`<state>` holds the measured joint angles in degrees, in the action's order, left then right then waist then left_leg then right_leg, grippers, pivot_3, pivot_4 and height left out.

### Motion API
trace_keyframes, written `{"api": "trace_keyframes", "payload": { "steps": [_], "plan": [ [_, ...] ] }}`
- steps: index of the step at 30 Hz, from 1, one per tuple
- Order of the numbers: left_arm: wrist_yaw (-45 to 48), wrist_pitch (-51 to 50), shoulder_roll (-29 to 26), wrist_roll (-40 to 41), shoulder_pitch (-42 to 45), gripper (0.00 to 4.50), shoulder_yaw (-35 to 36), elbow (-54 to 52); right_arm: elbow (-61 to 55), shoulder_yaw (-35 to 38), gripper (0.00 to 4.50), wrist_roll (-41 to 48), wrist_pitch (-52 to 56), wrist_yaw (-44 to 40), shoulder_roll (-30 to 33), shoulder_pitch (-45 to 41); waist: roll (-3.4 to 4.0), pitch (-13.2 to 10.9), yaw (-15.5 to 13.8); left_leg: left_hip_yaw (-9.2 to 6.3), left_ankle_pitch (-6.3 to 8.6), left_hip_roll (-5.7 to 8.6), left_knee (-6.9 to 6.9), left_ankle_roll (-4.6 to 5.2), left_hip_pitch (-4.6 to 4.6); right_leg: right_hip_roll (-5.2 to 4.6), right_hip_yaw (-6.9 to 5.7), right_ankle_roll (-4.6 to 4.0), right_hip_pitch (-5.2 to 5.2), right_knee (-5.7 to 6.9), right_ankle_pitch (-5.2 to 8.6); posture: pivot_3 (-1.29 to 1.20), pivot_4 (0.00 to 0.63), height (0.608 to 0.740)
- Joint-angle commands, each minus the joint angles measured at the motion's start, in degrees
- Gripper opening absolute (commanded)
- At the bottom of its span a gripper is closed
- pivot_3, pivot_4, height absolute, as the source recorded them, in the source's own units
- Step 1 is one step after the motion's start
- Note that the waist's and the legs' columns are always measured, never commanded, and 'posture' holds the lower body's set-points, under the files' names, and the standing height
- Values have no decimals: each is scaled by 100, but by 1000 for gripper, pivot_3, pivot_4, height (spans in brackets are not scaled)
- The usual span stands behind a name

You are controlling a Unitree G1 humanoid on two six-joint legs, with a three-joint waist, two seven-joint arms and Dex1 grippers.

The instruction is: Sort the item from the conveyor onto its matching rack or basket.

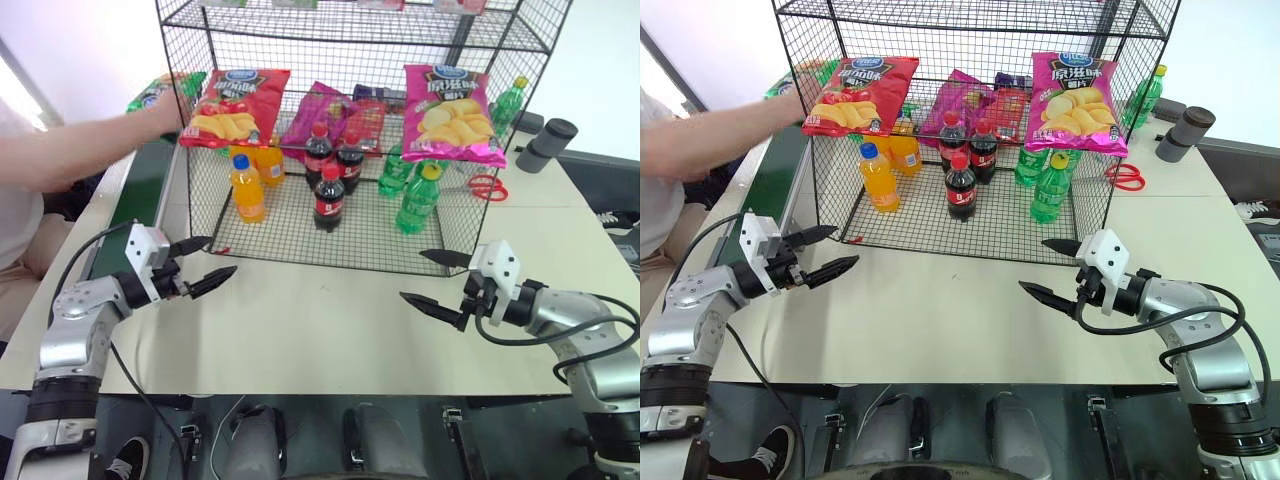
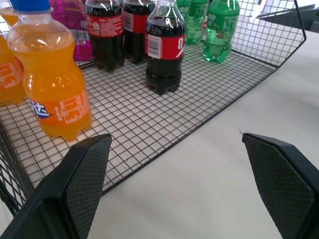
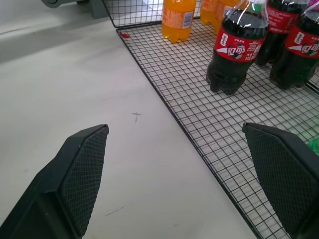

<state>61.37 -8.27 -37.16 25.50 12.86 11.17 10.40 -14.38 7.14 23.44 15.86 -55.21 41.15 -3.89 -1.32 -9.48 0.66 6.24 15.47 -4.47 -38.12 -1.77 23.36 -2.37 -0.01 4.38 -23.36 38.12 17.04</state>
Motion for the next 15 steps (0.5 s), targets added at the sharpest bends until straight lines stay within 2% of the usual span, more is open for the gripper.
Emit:
{"api": "trace_keyframes", "payload": {
  "steps": [1,15],
  "plan": [
    [24,57,-94,39,-52,4500,136,-124,-90,32,4499,49,-72,-48,40,-122,0,0,2,0,0,0,0,0,0,0,0,0,0,0,0,0,150,740],
    [6,65,-123,68,-219,4500,214,-245,-86,-26,4499,42,-42,-104,17,-143,0,0,1,0,0,0,-1,0,0,-1,0,0,0,0,0,0,150,740]
  ]
}}
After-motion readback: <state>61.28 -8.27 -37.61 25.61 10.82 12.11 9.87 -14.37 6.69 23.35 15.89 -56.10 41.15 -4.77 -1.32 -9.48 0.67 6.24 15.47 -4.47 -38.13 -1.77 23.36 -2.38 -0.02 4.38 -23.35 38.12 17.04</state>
